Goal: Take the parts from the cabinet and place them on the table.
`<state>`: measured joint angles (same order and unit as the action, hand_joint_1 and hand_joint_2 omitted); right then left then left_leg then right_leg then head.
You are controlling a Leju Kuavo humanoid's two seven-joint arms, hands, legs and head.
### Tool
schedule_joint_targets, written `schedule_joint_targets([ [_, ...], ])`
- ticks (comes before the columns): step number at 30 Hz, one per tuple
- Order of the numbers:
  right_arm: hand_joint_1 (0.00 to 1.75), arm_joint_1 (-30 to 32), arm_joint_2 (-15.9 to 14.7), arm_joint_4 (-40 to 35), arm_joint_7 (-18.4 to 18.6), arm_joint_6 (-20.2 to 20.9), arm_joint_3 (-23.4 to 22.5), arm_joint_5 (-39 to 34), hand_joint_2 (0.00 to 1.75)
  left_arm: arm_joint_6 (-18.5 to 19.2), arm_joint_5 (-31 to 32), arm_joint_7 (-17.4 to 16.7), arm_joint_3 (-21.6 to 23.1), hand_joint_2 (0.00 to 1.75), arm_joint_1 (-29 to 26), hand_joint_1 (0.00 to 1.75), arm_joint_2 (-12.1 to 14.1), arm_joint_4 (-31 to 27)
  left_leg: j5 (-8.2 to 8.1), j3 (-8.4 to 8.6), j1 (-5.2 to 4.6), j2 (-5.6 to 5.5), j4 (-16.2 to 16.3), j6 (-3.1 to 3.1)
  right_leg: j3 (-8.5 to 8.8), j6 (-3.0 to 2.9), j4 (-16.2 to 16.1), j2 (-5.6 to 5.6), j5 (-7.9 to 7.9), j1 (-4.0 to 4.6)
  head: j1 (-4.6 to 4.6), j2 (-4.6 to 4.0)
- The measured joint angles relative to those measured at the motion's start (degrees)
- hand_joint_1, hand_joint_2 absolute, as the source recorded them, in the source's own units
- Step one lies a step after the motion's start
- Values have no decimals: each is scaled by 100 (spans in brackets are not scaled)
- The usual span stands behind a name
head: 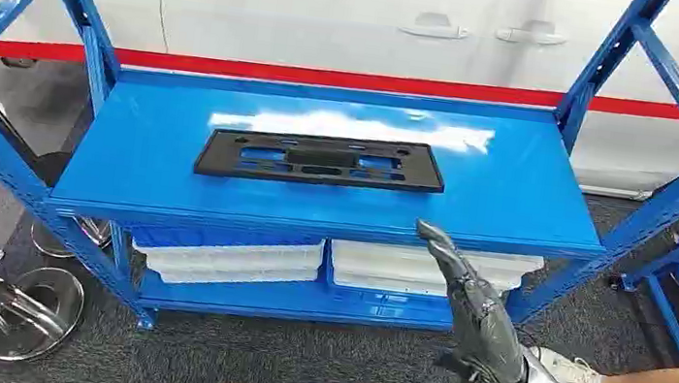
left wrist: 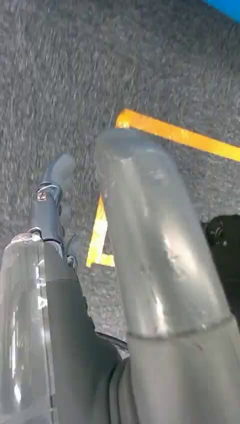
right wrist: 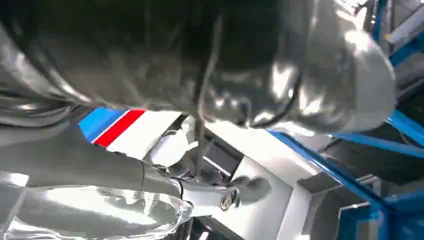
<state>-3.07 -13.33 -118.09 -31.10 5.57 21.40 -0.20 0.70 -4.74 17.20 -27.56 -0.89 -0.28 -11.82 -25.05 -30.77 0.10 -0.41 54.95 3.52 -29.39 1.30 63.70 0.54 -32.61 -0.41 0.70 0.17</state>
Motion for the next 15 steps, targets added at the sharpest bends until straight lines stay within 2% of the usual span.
schedule_joint_targets([
  [2, 0, 32, 0, 4, 7, -22, -7, 2, 0, 0, 7, 0, -4, 0, 1, 0, 11, 0, -73, 52, -3, -4, -1, -5, -561, 55, 791, -6, -391, -5, 0, 0],
  [3, 0, 42, 0, 4, 7, -24, -7, 4, 0, -4, 9, -2, -7, 0, -6, 0, 17, 0, -118, 105, -2, -4, -1, -8, -755, 54, 970, -10, -464, -6, 0, 0],
  [4, 0, 51, 0, 4, 6, -26, -7, 4, 0, -4, 15, -2, -7, 0, -12, 0, 20, 0, -172, 177, -1, -6, -1, -12, -818, 33, 892, -15, -380, -10, 2, 0],
  [5, 0, 59, 0, 4, 4, -28, -7, 7, 0, -4, 42, -2, -9, 0, -15, 0, 20, 0, -227, 259, 0, -8, -1, -21, -778, 14, 616, -20, -165, -14, 0, 0],
  [7, 0, 65, 0, 4, 4, -26, -7, 9, 0, -2, 72, 0, -9, 0, 0, 0, 20, 0, -341, 431, 3, -15, -12, -48, -526, -9, -311, -22, 558, -12, 0, 0],
  [8, 0, 68, 0, 7, 7, -26, -9, 9, 0, -2, 77, 0, -9, 0, -8, 0, 20, 7, -384, 461, 0, -22, -31, -74, -494, -45, -676, -36, 914, 2, 0, 0],
  [9, 0, 73, -2, 9, 7, -26, -4, 9, 0, -2, 83, 0, -11, 0, 7, 0, 20, 7, -429, 491, -11, -51, -40, -128, -477, -80, -690, -43, 724, 39, -4, 0],
  [10, 0, 80, -2, 4, 7, -26, -9, 13, 0, 0, 92, -2, -13, 0, 19, 0, 24, 7, -468, 480, -8, -47, -65, -171, -456, -130, -680, -38, 782, 51, 2, 0],
  [12, 0, 79, -2, 2, 2, -26, -9, 15, 0, 0, 98, 4, -15, 0, 20, 0, 26, 7, -449, 575, -19, -38, -13, -239, -417, -207, -719, -15, 780, 35, 0, 0],
  [13, 0, 86, -2, 2, 2, -26, -9, 15, 0, 0, 98, 4, -17, 0, 25, 0, 35, 7, -497, 534, -7, -29, 49, -261, -336, -241, -751, -7, 779, 0, 2, 0],
  [14, 0, 79, -2, 0, 0, -26, -9, 15, 0, 4, 98, 11, -17, 0, 28, 0, 31, 7, -538, 446, 8, -11, 306, -280, -284, -288, -760, -21, 746, 3, -2, 0],
  [15, 0, 77, -2, 0, 2, -26, -9, 13, 0, 7, 114, 13, -17, 0, 41, 0, 31, 7, -680, 209, 16, 3, 723, -303, -259, -321, -759, -29, 710, 4, 4, 0],
])
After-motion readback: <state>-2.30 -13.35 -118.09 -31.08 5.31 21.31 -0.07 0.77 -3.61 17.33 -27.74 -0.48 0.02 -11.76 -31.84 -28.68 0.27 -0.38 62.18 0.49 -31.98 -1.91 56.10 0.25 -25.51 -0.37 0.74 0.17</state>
